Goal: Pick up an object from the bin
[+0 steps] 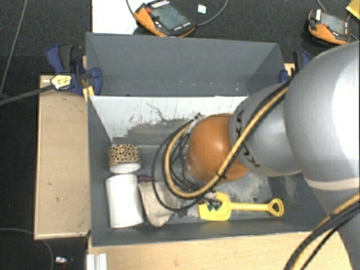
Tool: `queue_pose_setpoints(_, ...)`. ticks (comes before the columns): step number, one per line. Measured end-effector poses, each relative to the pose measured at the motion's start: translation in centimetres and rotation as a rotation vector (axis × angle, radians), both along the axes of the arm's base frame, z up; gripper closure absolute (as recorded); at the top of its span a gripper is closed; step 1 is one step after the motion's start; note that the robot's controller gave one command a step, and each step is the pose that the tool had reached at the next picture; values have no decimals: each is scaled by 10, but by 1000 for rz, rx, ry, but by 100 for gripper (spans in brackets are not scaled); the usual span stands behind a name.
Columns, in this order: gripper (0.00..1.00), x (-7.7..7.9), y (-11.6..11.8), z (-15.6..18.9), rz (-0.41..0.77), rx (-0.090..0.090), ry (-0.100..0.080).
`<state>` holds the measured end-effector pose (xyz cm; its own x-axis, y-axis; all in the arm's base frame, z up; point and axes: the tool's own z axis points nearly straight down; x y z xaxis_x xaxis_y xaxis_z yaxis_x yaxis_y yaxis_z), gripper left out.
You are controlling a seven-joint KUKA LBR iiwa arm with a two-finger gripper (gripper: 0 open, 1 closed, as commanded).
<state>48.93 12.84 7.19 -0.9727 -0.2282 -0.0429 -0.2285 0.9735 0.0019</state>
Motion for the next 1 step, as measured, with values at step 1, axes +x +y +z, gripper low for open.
queue_pose_setpoints(1, 100, 0, 0, 1, 0, 1, -1)
